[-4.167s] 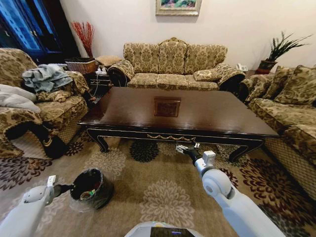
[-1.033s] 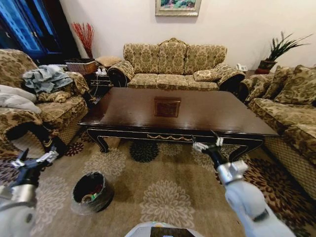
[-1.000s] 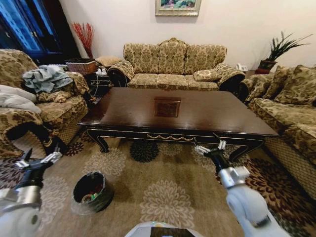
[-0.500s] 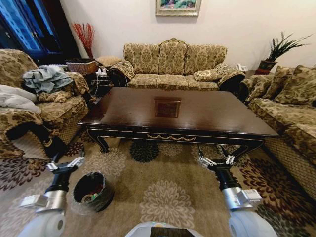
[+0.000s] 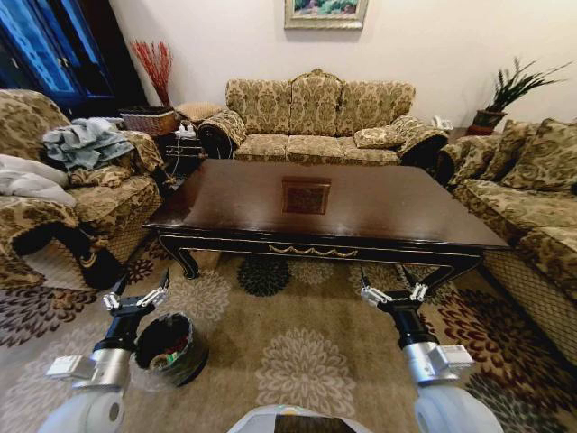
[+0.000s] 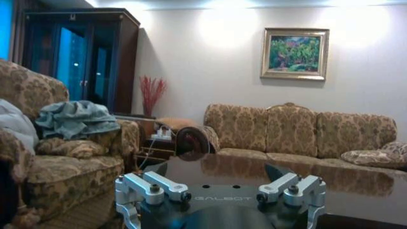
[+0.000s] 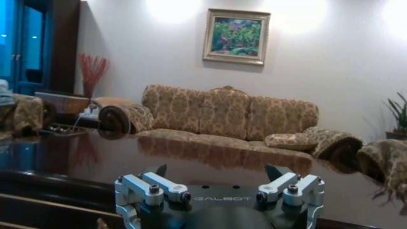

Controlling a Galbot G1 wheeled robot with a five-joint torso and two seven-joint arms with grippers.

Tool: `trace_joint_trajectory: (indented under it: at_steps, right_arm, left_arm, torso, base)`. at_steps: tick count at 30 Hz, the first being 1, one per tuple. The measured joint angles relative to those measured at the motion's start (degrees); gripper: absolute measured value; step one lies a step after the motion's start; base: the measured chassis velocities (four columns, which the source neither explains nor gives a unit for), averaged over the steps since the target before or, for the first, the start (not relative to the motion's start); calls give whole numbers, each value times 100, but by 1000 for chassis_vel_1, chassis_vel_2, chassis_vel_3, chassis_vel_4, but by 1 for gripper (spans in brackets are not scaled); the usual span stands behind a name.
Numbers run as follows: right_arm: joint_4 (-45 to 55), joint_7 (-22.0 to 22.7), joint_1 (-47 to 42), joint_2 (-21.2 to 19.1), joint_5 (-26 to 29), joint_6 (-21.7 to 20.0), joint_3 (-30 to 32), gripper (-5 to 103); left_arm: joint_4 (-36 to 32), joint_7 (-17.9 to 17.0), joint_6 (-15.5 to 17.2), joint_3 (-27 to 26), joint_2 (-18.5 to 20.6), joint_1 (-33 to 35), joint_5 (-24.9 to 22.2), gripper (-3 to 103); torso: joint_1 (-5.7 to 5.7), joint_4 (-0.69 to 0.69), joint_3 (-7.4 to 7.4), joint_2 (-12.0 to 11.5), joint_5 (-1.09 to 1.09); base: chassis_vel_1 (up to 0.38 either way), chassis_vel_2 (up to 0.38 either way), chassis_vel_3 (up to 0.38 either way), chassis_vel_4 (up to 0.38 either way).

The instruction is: Move to the front of the table and place the trash on the table into the trash bin.

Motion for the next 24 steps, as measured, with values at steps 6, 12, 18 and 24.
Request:
trace_joint_trajectory:
  at_steps: [6, 12, 18, 24]
  right_arm:
    - [64, 232, 95, -88, -285, -137, -394, 100]
    - [121, 342, 115, -115, -406, -196, -583, 100]
    - [139, 376, 101, -117, -433, -138, -606, 100]
    - [115, 435, 99, -107, -359, -62, -613, 100]
  left_arm:
    - [33, 88, -134, -101, 2, 28, -45, 100]
    - [46, 232, -206, -197, 28, 55, -134, 100]
    - [37, 498, -237, -279, 56, 60, -105, 100]
    - [85, 515, -259, -273, 64, 12, -111, 100]
  torso:
    - [0, 0, 0, 0, 0]
    - [-2, 0, -2, 1, -1]
    - [-2, 0, -2, 2, 0]
    - [-2, 0, -1, 2, 0]
  base:
    - [125, -107, -121, 128]
    - [185, -162, -171, 164]
    - [139, -140, -155, 133]
    - [50, -42, -55, 50]
